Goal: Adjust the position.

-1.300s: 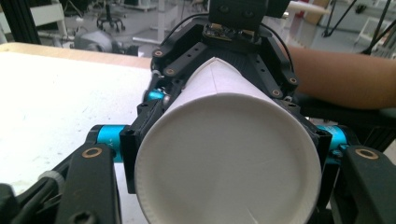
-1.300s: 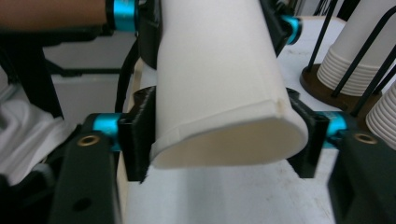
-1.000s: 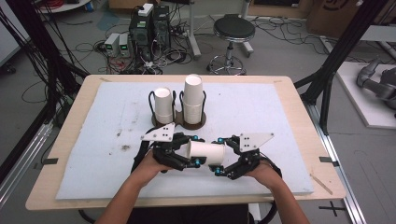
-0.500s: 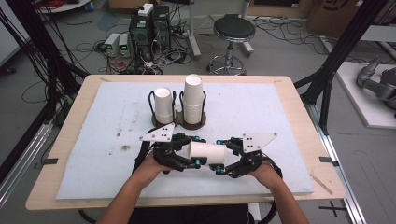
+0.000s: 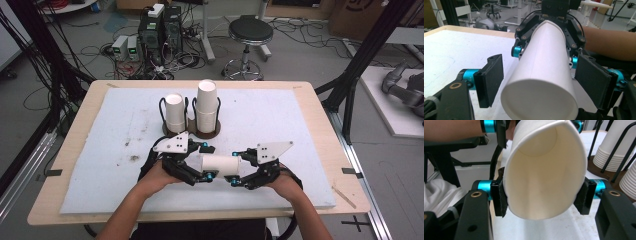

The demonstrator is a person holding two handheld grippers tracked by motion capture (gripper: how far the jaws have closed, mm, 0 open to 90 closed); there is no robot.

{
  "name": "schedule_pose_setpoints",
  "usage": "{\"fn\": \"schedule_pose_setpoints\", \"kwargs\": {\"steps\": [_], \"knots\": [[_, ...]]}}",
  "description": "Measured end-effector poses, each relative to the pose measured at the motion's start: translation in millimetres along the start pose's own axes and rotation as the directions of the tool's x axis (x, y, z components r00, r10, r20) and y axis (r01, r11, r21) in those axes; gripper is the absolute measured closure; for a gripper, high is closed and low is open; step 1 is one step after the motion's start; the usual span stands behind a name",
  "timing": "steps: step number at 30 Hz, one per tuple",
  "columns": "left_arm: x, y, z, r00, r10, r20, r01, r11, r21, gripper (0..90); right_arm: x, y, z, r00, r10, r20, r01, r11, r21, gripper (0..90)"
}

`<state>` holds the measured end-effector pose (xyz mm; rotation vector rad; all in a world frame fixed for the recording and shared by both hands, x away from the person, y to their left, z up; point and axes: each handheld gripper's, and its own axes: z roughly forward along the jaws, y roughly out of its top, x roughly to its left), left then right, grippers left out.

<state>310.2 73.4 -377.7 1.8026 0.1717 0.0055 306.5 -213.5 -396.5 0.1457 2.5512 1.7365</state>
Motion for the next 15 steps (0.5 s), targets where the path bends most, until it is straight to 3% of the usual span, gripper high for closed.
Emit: {"fn": "schedule_pose_setpoints", "kwargs": {"steps": [4, 10, 15], "knots": [[0.7, -1.1, 2.4, 0.9997, 0.012, 0.022, -0.013, 0.9991, 0.04, 26.3, 1.0, 0.1, 1.2, 0.9999, -0.003, -0.016, 0.003, 0.9999, 0.012, 40.5], [0.7, -3.3, 5.2, 0.9975, 0.023, 0.068, -0.026, 0.9983, 0.053, 35.5, 1.7, -0.3, 2.3, 0.9996, -0.004, -0.029, 0.005, 0.9995, 0.032, 40.9], [1.8, -7.1, 3.6, 0.9956, 0.006, 0.093, -0.007, 0.9999, 0.008, 37.6, 1.5, 0.1, 0.6, 0.9991, 0.014, -0.04, -0.013, 0.9997, 0.019, 37.5]]}}
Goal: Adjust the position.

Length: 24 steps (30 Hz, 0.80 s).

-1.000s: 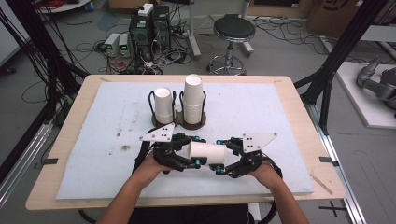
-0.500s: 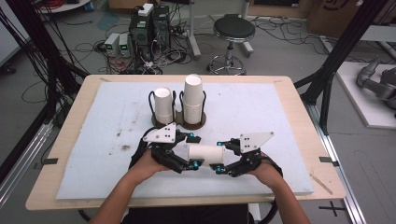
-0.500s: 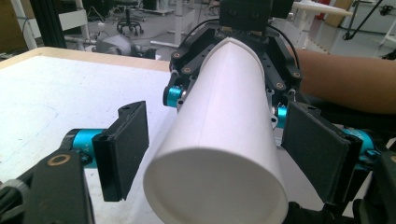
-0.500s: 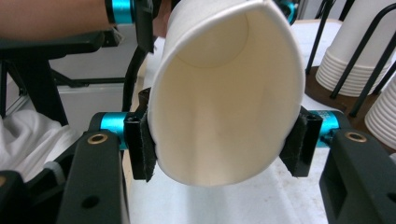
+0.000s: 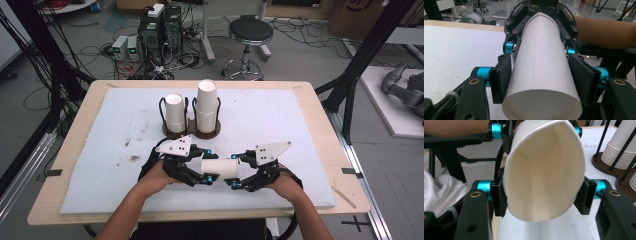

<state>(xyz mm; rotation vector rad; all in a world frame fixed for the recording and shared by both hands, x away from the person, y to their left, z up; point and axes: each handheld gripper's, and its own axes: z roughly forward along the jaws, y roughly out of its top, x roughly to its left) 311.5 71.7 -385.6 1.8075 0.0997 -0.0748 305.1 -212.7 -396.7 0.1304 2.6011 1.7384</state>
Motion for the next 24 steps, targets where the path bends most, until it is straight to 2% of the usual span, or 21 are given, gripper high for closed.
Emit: {"fn": "schedule_pose_setpoints", "kwargs": {"steps": [6, 10, 12, 16, 20, 24], "knots": [[2.0, -5.9, -2.0, 0.9997, -0.024, 0.001, 0.024, 0.9964, -0.081, 37.7, -0.3, 0.3, -2.5, 0.9988, 0.036, 0.032, -0.034, 0.9977, -0.058, 29.1], [2.4, -8.1, -5.3, 0.9992, -0.037, 0.012, 0.039, 0.9873, -0.154, 37.7, -1.9, 0.2, -4.9, 0.9967, 0.075, 0.032, -0.072, 0.9928, -0.096, 24.6], [2.6, -9.0, -6.2, 0.999, -0.043, 0.014, 0.045, 0.9835, -0.175, 37.7, -1.7, 0.7, -5.1, 0.9968, 0.072, 0.034, -0.068, 0.9919, -0.107, 24.5], [2.2, -10.9, -5.4, 0.9988, -0.045, 0.02, 0.048, 0.9816, -0.185, 37.7, -1.2, 1.0, -5.4, 0.9973, 0.071, 0.02, -0.068, 0.9908, -0.117, 27.2], [1.9, -12.3, -5.1, 0.9987, -0.046, 0.023, 0.049, 0.9816, -0.185, 38.3, -1.5, 1.9, -7.8, 0.999, 0.046, 0.001, -0.045, 0.9906, -0.129, 35.7], [0.4, -12.2, -4.6, 0.9991, -0.038, 0.017, 0.04, 0.9872, -0.154, 39.0, -1.8, 2.1, -9.5, 0.9997, 0.021, -0.012, -0.023, 0.9931, -0.115, 41.4]]}}
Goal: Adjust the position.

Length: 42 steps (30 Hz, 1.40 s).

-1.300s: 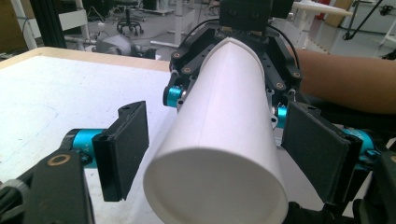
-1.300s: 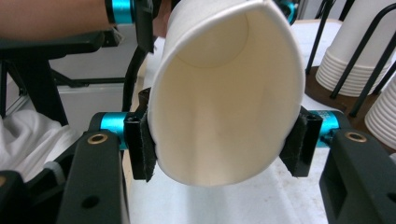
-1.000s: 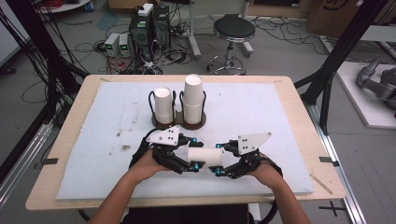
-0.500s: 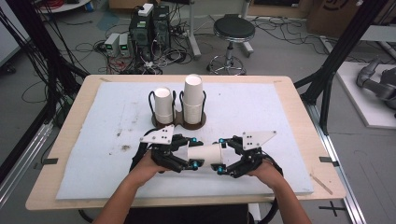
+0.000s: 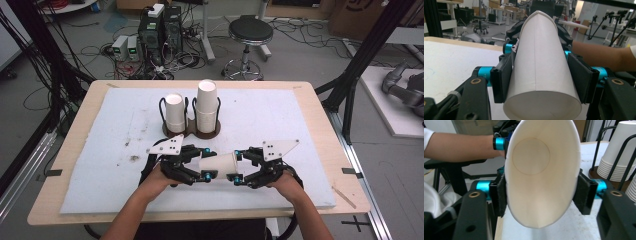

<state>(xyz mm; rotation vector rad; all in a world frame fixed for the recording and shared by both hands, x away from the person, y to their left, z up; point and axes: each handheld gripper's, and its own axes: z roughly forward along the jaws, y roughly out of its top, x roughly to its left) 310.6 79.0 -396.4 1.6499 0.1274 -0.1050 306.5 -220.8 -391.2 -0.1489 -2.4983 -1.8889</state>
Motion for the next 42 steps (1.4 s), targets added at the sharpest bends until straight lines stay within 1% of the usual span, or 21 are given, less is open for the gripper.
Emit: {"fn": "schedule_pose_setpoints", "kwargs": {"steps": [2, 4, 6, 7, 8, 10, 12, 15, 16, 18, 22, 23, 27, 28, 30, 32, 33, 35, 38, 40, 42], "knots": [[-0.8, 0.2, 0.0, 1.0, 0.003, -0.003, -0.002, 0.9996, 0.027, 39.0, 0.1, 0.0, 0.1, 1.0, -0.006, -0.006, 0.006, 0.9999, 0.008, 42.7], [-2.7, 1.1, 1.7, 0.9995, 0.006, -0.032, -0.004, 0.9976, 0.069, 37.3, 0.4, -0.3, 0.6, 0.9999, -0.013, -0.009, 0.013, 0.9997, 0.02, 43.2], [-4.1, 3.4, 3.3, 0.9978, 0.006, -0.065, 0.001, 0.9933, 0.115, 29.2, 0.8, -0.7, 1.4, 0.9999, -0.012, 0.004, 0.012, 0.9993, 0.036, 43.2], [-5.1, 4.7, 4.0, 0.9963, 0.013, -0.085, -0.002, 0.9916, 0.13, 26.4, 0.4, -1.1, 1.6, 0.9999, -0.01, 0.009, 0.01, 0.9989, 0.046, 43.2], [-6.1, 6.1, 4.2, 0.995, 0.031, -0.095, -0.017, 0.9888, 0.149, 25.5, -0.1, -1.6, 1.9, 0.9999, -0.006, 0.012, 0.005, 0.9985, 0.054, 43.2], [-7.4, 8.4, 5.4, 0.993, 0.06, -0.102, -0.04, 0.9814, 0.188, 25.4, -0.7, -2.3, 2.5, 0.9996, -0.007, 0.026, 0.005, 0.9974, 0.072, 43.0], [-8.2, 9.6, 7.6, 0.9917, 0.083, -0.098, -0.059, 0.9725, 0.225, 25.4, 0.0, -2.5, 3.6, 0.9996, 0.001, 0.028, -0.003, 0.9969, 0.079, 42.5], [-8.2, 9.2, 10.2, 0.9914, 0.099, -0.086, -0.074, 0.9661, 0.247, 28.9, 0.2, -2.6, 5.4, 0.9997, 0.001, 0.024, -0.004, 0.9956, 0.094, 42.3], [-8.3, 8.7, 10.8, 0.9916, 0.1, -0.082, -0.077, 0.9647, 0.252, 31.1, 0.3, -2.7, 5.7, 0.9998, 0.001, 0.021, -0.003, 0.9953, 0.097, 42.3], [-7.7, 7.8, 11.4, 0.9907, 0.115, -0.073, -0.091, 0.9588, 0.269, 36.2, 0.3, -2.6, 5.9, 0.9998, 0.001, 0.019, -0.003, 0.995, 0.1, 42.2], [-7.7, 5.1, 13.0, 0.9925, 0.102, -0.067, -0.08, 0.9579, 0.276, 38.1, 0.5, -2.5, 5.4, 1.0, 0.002, 0.009, -0.003, 0.9956, 0.094, 43.2], [-7.2, 4.5, 13.0, 0.993, 0.1, -0.062, -0.08, 0.9589, 0.272, 38.5, 0.2, -2.6, 5.4, 1.0, 0.001, 0.007, -0.002, 0.9957, 0.093, 43.4], [-6.1, 1.9, 11.1, 0.9958, 0.075, -0.052, -0.061, 0.9717, 0.228, 39.4, 0.0, -2.2, 4.0, 0.9998, 0.019, 0.0, -0.019, 0.9965, 0.081, 42.0], [-5.8, 1.1, 10.4, 0.9964, 0.067, -0.052, -0.054, 0.9751, 0.215, 39.3, -0.5, -2.2, 3.9, 0.9997, 0.025, -0.002, -0.024, 0.9972, 0.071, 40.1], [-4.8, -0.8, 9.1, 0.9974, 0.048, -0.053, -0.038, 0.9826, 0.182, 38.8, -1.2, -2.3, 3.6, 0.9989, 0.045, 0.013, -0.045, 0.9978, 0.049, 35.4], [-3.3, -3.8, 7.1, 0.9983, 0.024, -0.053, -0.016, 0.9912, 0.131, 38.6, -0.8, -1.9, 3.1, 0.997, 0.066, 0.041, -0.067, 0.9975, 0.022, 26.4], [-2.6, -5.3, 5.8, 0.9985, 0.011, -0.054, -0.005, 0.9944, 0.106, 38.6, -1.3, -1.6, 2.3, 0.9958, 0.077, 0.049, -0.078, 0.997, 0.002, 25.0], [-1.6, -8.4, 4.2, 0.9983, -0.004, -0.058, 0.008, 0.9979, 0.065, 38.6, -1.9, -1.2, 0.5, 0.9946, 0.09, 0.051, -0.089, 0.9956, -0.028, 24.9], [-1.1, -11.2, 2.8, 0.9983, -0.015, -0.056, 0.016, 0.9996, 0.022, 38.6, -1.3, -1.1, 0.6, 0.9945, 0.096, 0.043, -0.094, 0.9949, -0.034, 25.4], [-1.3, -11.8, 3.2, 0.9987, -0.015, -0.049, 0.016, 0.9996, 0.022, 38.6, -1.5, -1.0, 1.5, 0.9956, 0.086, 0.037, -0.085, 0.9958, -0.033, 32.0], [-2.1, -12.1, 4.4, 0.9989, -0.007, -0.047, 0.009, 0.9995, 0.03, 38.7, -1.5, -0.6, 1.6, 0.997, 0.073, 0.027, -0.072, 0.9965, -0.043, 35.2]]}}
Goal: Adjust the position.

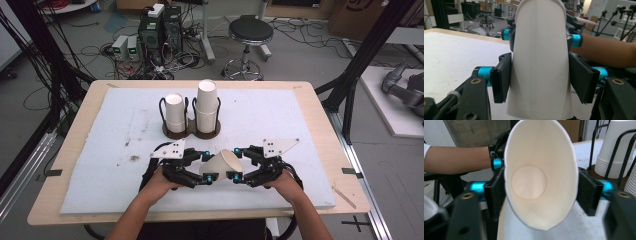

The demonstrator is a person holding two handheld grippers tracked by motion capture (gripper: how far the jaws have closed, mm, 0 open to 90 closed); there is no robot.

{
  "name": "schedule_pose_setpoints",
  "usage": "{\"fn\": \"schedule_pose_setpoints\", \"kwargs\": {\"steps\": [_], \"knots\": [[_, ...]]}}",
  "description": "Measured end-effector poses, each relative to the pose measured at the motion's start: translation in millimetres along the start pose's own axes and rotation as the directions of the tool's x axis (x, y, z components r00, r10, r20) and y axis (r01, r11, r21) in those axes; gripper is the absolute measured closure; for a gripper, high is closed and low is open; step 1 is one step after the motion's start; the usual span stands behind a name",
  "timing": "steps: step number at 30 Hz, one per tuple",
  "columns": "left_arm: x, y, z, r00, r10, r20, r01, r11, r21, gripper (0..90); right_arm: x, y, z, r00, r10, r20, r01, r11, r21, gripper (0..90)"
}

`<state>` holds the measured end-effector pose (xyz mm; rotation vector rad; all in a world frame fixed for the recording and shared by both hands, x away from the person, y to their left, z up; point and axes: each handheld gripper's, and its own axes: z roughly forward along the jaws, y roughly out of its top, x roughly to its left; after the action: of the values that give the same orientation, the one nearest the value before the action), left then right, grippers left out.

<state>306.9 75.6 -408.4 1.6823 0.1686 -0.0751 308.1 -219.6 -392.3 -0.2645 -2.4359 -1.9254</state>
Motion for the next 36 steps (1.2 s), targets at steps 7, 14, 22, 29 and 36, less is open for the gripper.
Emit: {"fn": "schedule_pose_setpoints", "kwargs": {"steps": [7, 14, 22, 29, 36], "knots": [[-2.5, -2.0, 5.2, 0.9999, 0.012, 0.006, -0.012, 0.9986, 0.051, 39.8, 1.0, 1.2, -1.7, 0.9989, -0.029, -0.038, 0.029, 0.9995, 0.011, 44.6], [-6.4, 0.6, 11.1, 0.9972, 0.04, -0.064, -0.031, 0.99, 0.138, 25.6, 1.1, 1.4, -2.5, 0.9992, -0.028, -0.028, 0.029, 0.9993, 0.025, 45.0], [-8.8, 1.0, 19.7, 0.9944, 0.083, -0.064, -0.069, 0.9782, 0.196, 26.6, -0.1, 2.0, -1.0, 0.9998, 0.007, -0.016, -0.006, 0.9985, 0.054, 43.5], [-7.1, -1.6, 20.4, 0.9947, 0.087, -0.056, -0.075, 0.9797, 0.186, 37.6, 0.4, 2.3, 0.6, 0.9997, 0.018, -0.016, -0.017, 0.9985, 0.052, 43.2], [-5.8, -3.5, 19.0, 0.998, 0.043, -0.046, -0.038, 0.9927, 0.115, 37.5, 0.5, 3.1, 1.9, 0.9988, 0.047, -0.01, -0.047, 0.9989, 0.001, 36.4]]}}
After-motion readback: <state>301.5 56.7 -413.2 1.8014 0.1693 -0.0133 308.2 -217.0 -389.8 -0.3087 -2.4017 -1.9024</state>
